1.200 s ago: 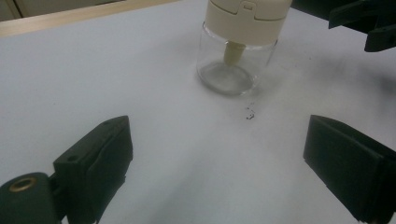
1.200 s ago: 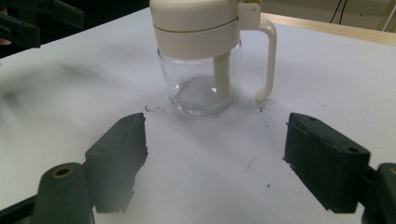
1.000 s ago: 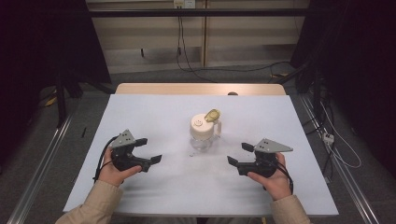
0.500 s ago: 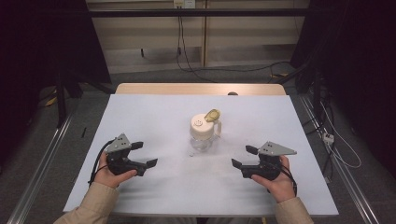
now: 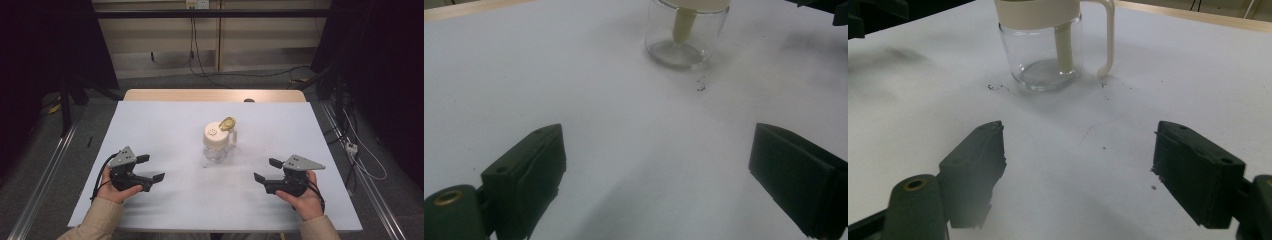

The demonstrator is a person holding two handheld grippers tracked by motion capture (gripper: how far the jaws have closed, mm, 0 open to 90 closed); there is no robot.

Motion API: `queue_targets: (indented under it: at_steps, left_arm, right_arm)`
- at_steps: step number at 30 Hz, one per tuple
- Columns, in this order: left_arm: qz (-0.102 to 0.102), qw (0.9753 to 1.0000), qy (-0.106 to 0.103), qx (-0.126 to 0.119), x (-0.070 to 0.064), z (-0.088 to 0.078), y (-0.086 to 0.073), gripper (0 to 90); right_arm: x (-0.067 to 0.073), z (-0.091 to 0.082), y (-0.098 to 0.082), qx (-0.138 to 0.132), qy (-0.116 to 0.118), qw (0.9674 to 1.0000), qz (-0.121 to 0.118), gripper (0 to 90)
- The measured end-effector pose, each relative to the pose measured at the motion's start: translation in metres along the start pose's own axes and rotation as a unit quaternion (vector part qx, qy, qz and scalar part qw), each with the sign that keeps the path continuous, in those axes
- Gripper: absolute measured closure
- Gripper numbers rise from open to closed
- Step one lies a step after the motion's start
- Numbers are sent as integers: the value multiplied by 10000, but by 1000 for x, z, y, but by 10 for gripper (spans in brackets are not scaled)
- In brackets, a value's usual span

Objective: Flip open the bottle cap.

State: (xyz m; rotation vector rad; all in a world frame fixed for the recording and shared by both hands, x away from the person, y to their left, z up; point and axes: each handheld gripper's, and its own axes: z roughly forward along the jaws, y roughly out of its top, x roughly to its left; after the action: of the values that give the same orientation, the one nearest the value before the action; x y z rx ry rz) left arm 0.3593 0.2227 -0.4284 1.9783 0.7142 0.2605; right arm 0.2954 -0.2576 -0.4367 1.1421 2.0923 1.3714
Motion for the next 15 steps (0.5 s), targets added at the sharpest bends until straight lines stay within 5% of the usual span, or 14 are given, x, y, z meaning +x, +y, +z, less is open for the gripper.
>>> queue_targets:
  at_steps: [15]
  left_arm:
    - [2, 10000, 67, -61, 3, -11, -7, 81]
  right_arm:
    - [-3, -9, -6, 64, -75, 9999, -29, 204]
